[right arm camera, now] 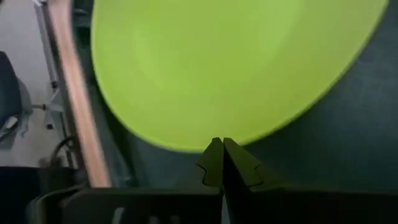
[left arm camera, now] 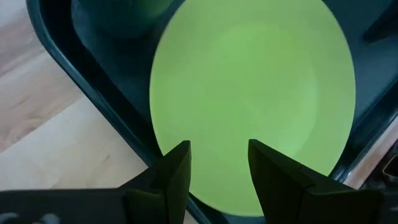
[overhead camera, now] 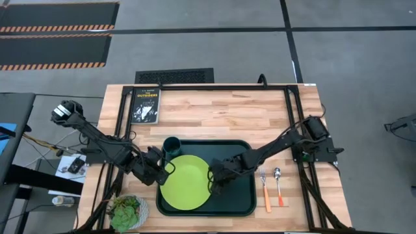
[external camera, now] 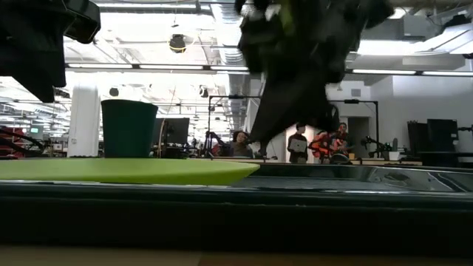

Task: Pick and place plate/cup/fork/spoon on tray
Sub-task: Put the green plate on the black serving tray, then put the orange spoon on the black serving tray

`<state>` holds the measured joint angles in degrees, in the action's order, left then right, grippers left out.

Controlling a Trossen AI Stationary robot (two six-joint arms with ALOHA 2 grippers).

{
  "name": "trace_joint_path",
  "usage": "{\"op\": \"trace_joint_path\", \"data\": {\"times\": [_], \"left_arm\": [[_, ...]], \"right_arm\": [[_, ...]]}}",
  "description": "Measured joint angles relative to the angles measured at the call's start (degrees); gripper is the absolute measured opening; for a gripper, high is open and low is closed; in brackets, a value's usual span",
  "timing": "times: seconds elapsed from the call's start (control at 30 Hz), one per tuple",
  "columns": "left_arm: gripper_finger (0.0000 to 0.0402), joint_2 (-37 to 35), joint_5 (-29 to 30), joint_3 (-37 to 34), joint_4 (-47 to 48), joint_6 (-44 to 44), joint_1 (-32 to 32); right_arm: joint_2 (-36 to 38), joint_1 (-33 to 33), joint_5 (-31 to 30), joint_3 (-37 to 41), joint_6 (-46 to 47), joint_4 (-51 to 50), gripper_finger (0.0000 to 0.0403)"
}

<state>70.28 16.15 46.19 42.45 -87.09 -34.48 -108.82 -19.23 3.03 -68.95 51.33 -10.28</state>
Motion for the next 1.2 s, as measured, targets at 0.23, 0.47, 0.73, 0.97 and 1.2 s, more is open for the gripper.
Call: {"op": "trace_joint_path", "data": {"times": [0.23, 0.47, 0.73, 0.97, 1.2], "left_arm": [[0.0142, -3.1, -3.5, 0.0, -1.9, 0.4, -0.9], [0.0142, -8.1, -0.4, 0.0, -10.5, -2.0, -2.2], [0.0142, -7.3, 4.2, 0.0, -37.8, 4.6, -1.4], [0.0142, -0.4, 2.9, 4.5, -48.5, 13.6, 3.6], [0.0142, 12.9, -4.6, 15.7, -47.2, 21.2, 9.4]], "right_arm": [[9.4, -0.4, -3.2, -0.1, 1.2, -9.9, 0.0019], [16.3, -2.5, -3.6, -0.1, 12.8, -34.0, 0.0045], [19.1, -13.2, -3.3, 0.0, 35.9, -60.8, 0.0157], [20.0, -22.8, -1.7, 0.0, 52.7, -63.1, 0.0224], [19.8, -29.6, 1.1, 0.0, 64.1, -63.2, 0.0220]]}}
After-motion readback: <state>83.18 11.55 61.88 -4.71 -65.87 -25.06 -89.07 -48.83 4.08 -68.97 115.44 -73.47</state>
